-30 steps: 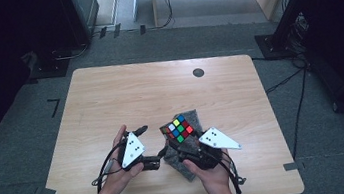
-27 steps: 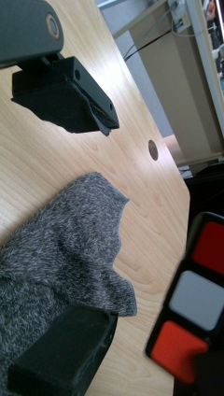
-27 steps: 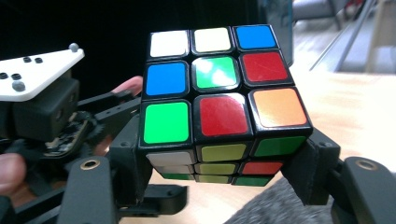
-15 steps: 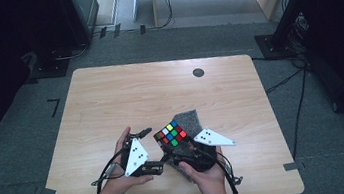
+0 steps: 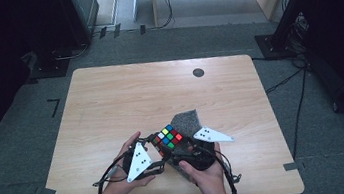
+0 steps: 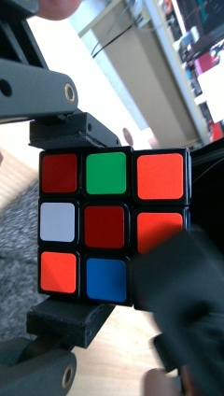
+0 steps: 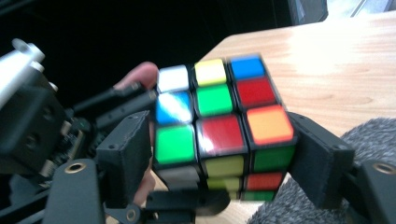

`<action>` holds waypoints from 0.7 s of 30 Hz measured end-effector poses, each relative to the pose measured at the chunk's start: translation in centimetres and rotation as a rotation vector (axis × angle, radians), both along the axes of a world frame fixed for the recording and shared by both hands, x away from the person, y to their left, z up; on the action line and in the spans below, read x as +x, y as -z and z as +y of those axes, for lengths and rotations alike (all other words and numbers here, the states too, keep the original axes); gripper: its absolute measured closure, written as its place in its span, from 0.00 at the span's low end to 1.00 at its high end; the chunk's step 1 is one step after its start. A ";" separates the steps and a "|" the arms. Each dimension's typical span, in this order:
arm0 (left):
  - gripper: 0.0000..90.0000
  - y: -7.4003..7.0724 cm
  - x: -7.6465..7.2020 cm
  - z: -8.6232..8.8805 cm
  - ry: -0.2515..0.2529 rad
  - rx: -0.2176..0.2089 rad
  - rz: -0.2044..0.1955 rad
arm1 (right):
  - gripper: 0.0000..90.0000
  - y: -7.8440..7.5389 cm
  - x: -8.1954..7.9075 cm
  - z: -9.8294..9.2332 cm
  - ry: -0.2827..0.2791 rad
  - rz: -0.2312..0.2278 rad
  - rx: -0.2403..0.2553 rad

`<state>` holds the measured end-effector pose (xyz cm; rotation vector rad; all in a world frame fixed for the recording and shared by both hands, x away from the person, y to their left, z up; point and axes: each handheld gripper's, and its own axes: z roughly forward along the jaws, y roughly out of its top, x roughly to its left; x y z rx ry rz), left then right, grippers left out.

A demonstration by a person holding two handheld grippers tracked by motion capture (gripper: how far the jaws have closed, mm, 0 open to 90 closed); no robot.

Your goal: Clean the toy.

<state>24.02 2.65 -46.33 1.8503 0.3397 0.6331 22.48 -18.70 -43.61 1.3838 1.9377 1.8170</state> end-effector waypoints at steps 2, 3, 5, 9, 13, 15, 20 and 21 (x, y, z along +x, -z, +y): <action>0.37 -0.1 0.2 0.2 0.002 -0.009 0.023 | 0.25 -0.4 0.0 -0.4 0.006 -0.019 0.012; 0.38 -0.3 0.3 0.5 0.003 -0.020 0.041 | 0.23 -0.6 0.0 -0.7 0.013 -0.036 0.018; 0.38 -0.6 0.6 1.1 0.003 -0.042 0.067 | 0.23 -1.2 -0.1 -1.6 0.054 -0.083 0.036; 0.37 -0.8 1.0 2.0 0.009 -0.037 0.101 | 0.25 -1.6 -0.1 -3.3 0.139 -0.141 0.012; 0.38 -1.0 0.9 1.9 0.038 -0.044 0.115 | 0.45 -1.1 0.1 -2.8 0.040 -0.143 0.016; 0.37 -1.0 0.7 1.8 0.046 -0.044 0.113 | 0.56 -0.8 -0.1 -2.5 0.056 -0.159 -0.001; 0.37 -1.2 0.9 2.2 0.049 -0.066 0.130 | 0.76 0.3 0.4 -3.2 0.123 -0.108 -0.024; 0.37 -1.2 1.0 2.3 0.050 -0.070 0.134 | 0.78 0.5 0.5 -3.2 0.119 -0.108 -0.040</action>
